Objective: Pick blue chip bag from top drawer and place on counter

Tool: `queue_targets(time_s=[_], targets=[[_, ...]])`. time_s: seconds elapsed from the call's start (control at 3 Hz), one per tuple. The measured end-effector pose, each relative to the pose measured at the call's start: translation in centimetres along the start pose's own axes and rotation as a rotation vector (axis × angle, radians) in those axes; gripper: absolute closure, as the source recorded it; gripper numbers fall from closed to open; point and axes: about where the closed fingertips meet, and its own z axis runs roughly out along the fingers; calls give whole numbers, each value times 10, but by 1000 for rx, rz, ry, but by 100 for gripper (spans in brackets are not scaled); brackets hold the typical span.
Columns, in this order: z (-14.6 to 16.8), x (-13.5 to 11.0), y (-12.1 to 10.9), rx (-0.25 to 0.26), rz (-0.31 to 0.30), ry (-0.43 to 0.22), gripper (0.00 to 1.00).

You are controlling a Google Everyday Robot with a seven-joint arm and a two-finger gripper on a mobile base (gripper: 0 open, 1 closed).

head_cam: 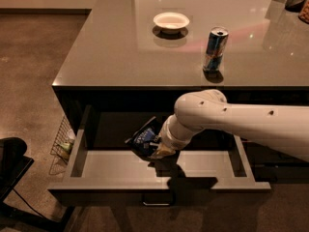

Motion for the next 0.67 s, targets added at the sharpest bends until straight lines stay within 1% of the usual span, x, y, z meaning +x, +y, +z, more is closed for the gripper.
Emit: queue_targets(time_s=[0.33, 0.67], targets=[[-8, -19, 14, 11, -11, -53, 89], [-54, -42, 17, 35, -21, -138, 100]])
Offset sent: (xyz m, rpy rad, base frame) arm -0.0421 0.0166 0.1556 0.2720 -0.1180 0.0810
